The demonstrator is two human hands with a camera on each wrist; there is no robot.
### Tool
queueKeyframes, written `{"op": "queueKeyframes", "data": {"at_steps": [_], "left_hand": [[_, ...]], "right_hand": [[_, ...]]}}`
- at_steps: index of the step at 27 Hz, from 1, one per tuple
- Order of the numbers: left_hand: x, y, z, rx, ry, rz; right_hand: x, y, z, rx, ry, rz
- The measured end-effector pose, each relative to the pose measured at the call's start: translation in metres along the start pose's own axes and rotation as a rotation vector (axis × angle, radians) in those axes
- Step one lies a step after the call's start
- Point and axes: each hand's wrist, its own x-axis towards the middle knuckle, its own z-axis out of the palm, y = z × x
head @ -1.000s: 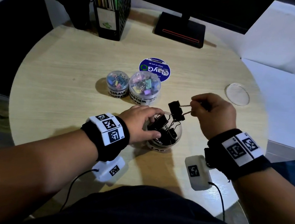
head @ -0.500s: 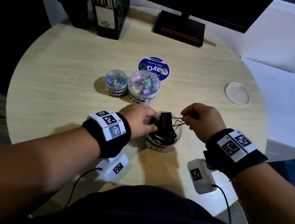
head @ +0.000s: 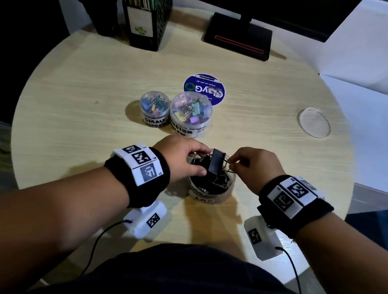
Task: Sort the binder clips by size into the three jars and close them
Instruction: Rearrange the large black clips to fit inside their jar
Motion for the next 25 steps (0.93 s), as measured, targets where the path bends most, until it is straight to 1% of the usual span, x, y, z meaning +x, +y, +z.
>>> {"op": "queueKeyframes", "data": {"at_steps": [3, 6, 8, 11, 14, 16, 18, 20, 22, 23, 25], "left_hand": [[0.0, -0.001, 0.0, 0.026, 0.002, 0.007], [-0.001, -0.002, -0.001, 0.118, -0.013, 0.041], [-0.001, -0.003, -0.001, 0.18, -0.04, 0.078], [-0.002, -0.003, 0.003, 0.338, -0.081, 0.12], [-0.004, -0.002, 0.008, 0.448, -0.099, 0.127], [-0.005, -0.002, 0.007, 0.436, -0.122, 0.127], [-0.005, -0.002, 0.002, 0.36, -0.111, 0.131], [-0.004, -0.004, -0.003, 0.227, -0.023, 0.098], [-0.004, -0.005, -0.008, 0.163, 0.038, 0.069], [-0.003, -0.005, -0.009, 0.168, 0.027, 0.071], [-0.001, -0.006, -0.011, 0.184, -0.036, 0.086]], "right_hand": [[0.0, 0.0, -0.003, 0.047, -0.052, 0.007], [-0.002, -0.001, -0.009, 0.106, -0.106, 0.014], [-0.002, -0.002, -0.013, 0.151, -0.055, 0.007], [-0.004, -0.008, -0.018, 0.291, 0.085, 0.009], [-0.004, -0.014, -0.019, 0.351, 0.124, -0.022], [-0.004, -0.016, -0.016, 0.28, 0.109, -0.064], [-0.006, -0.014, -0.012, 0.178, 0.067, -0.085], [-0.007, -0.01, -0.006, 0.057, 0.016, -0.101], [-0.009, -0.007, -0.001, -0.008, -0.005, -0.121], [-0.01, -0.006, 0.001, 0.0, 0.002, -0.138], [-0.011, -0.006, 0.002, 0.062, 0.05, -0.216]]}}
